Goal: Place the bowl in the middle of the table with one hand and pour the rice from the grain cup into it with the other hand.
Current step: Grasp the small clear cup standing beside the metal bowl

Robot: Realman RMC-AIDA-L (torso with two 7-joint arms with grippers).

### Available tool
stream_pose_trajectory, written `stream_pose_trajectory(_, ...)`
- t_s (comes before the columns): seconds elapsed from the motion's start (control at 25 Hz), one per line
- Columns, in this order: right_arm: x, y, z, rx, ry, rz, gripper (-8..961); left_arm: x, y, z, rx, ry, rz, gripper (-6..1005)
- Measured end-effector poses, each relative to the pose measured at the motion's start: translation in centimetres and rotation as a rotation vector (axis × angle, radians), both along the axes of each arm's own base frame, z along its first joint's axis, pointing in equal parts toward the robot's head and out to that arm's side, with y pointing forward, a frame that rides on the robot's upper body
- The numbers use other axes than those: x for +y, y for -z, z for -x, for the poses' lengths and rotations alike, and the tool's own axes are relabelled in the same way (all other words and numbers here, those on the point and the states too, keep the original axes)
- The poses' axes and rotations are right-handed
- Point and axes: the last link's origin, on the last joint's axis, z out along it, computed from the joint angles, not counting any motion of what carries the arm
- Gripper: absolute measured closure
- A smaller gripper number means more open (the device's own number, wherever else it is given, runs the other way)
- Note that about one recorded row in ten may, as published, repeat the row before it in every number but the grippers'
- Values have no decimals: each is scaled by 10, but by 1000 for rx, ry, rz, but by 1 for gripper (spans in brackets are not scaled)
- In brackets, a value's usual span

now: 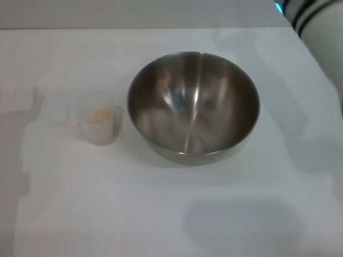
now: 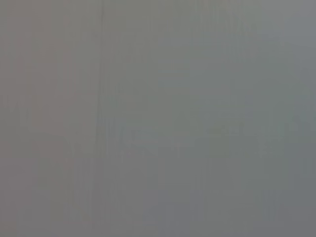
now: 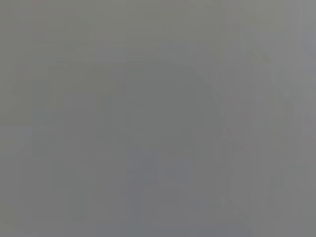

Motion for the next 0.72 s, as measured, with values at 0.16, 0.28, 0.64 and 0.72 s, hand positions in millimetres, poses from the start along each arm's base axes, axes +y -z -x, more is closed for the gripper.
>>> stream_pose_trajectory(0.16, -28, -8, -20, 75, -73, -261, 352, -2, 3, 0, -16, 8, 18, 185)
stream_pose_trajectory(0.28, -46, -16, -46, 155, -120, -388, 254, -5, 7, 0, -28, 21, 43, 186)
stream_pose_trajectory(0.64, -44, -36, -136, 506, -59, -284, 180, -30, 29, 2, -10, 33, 146, 188)
stream_pose_trajectory(0.72, -43, -39, -149, 509, -27, -275, 180, -49, 40, 3, -27, 24, 187, 188)
